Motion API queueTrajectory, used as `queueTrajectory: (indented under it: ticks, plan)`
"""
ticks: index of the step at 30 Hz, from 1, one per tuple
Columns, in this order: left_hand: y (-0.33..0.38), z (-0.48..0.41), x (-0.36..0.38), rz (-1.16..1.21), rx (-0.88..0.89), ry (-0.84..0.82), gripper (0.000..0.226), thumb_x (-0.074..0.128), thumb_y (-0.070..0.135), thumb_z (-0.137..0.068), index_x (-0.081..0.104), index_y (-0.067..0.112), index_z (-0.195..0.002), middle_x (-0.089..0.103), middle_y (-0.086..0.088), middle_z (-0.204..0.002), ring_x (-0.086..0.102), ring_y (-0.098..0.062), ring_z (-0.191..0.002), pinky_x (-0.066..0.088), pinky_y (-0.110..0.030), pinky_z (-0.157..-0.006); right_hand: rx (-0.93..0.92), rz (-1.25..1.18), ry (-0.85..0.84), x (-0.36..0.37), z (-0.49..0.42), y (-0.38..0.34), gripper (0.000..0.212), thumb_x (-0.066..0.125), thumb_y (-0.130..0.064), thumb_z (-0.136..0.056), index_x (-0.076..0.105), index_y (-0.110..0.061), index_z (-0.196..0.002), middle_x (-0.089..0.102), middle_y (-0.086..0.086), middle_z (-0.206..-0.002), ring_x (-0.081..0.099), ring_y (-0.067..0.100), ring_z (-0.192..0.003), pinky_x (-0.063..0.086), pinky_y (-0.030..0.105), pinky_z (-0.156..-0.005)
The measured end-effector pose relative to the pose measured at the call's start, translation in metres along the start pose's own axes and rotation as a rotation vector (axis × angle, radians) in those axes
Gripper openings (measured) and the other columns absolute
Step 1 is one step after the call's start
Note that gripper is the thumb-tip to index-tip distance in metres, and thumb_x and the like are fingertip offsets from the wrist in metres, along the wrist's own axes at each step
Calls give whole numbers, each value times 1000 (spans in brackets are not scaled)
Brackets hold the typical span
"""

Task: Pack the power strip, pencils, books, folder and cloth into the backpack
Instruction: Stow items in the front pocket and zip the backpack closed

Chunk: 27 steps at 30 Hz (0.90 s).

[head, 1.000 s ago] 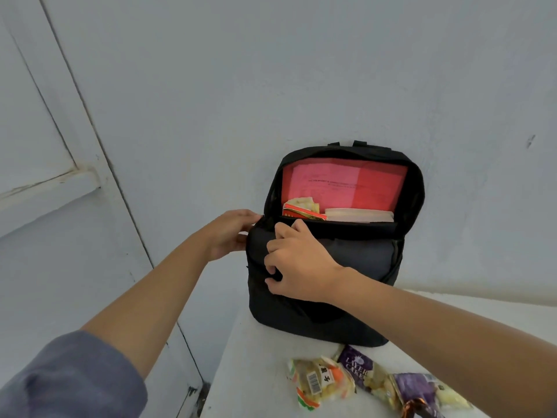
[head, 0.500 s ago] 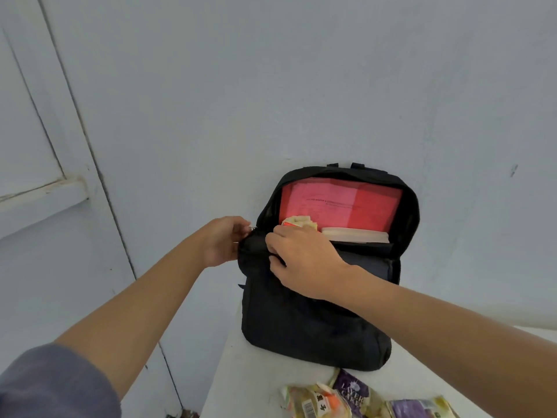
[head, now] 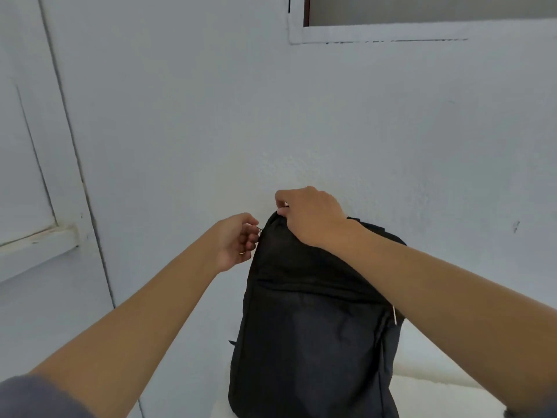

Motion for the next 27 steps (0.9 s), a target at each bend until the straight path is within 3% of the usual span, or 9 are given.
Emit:
queueTrajectory:
  ticks: [2, 5, 10, 15, 17, 19, 22, 27]
  plan:
    - [10, -3, 7, -23, 61, 20, 26, 57, 20, -92, 55, 11, -69, 46, -1, -61, 40, -16, -57, 41, -27, -63, 17, -143, 1, 9, -5, -5, 17, 45, -23, -101, 60, -18, -107, 60, 3, -101, 57, 22, -89, 43, 33, -71]
    - [16, -6, 10, -91, 172, 41, 17, 57, 19, -90, 58, 10, -76, 49, -1, -63, 45, -18, -66, 46, -31, -72, -37, -268, 89, 20, 1, -10, 25, 51, -39, -95, 65, -19, -99, 61, -3, -93, 58, 16, -84, 49, 33, -73]
    - [17, -9, 9, -188, 259, 8, 20, 54, 24, -99, 66, 10, -92, 63, -6, -94, 61, -20, -89, 50, -32, -79, 45, -411, -15, 38, -9, 7, 37, 67, -61, -81, 74, -25, -83, 70, -8, -79, 65, 11, -76, 57, 37, -76]
    - [-2, -14, 9, -46, 236, -139, 36, 54, 46, -101, 66, 15, -87, 71, -5, -98, 66, -19, -92, 53, -38, -92, -4, -423, -154, 47, -18, 10, 23, 71, -45, -87, 73, -23, -82, 68, -8, -82, 64, 11, -82, 55, 37, -83]
    - [-8, -15, 7, 41, 265, -188, 31, 54, 38, -103, 70, 12, -98, 73, -5, -103, 68, -19, -94, 53, -37, -91, 13, -415, -154, 50, -17, 11, 20, 68, -40, -90, 68, -25, -75, 67, -6, -79, 63, 13, -79, 53, 34, -78]
    - [-13, -16, 6, -52, 340, -185, 21, 57, 23, -103, 71, 12, -115, 75, -2, -113, 69, -19, -104, 55, -34, -91, 67, -491, -123, 50, -15, 13, 23, 65, -30, -90, 66, -22, -69, 65, -4, -73, 62, 15, -74, 50, 33, -73]
    - [-20, -12, 10, -237, 450, -204, 23, 60, 24, -102, 68, 21, -123, 73, 6, -119, 69, -13, -111, 55, -31, -92, 128, -557, -33, 45, -12, 18, 20, 63, -20, -88, 72, -11, -73, 70, 2, -75, 66, 20, -79, 53, 39, -78]
    - [-23, -5, 20, -315, 632, 74, 12, 60, 21, -102, 69, 19, -111, 74, 6, -106, 70, -9, -98, 57, -25, -86, 82, -368, 95, 34, -4, 10, 20, 60, -24, -91, 70, -14, -76, 70, 2, -77, 65, 20, -74, 55, 40, -73]
Point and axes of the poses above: each hand's wrist, its own z-axis away from the middle knuckle, its own x-axis out of the palm, y = z × x, the point moved 6 cm from there along -z, towards the middle knuckle
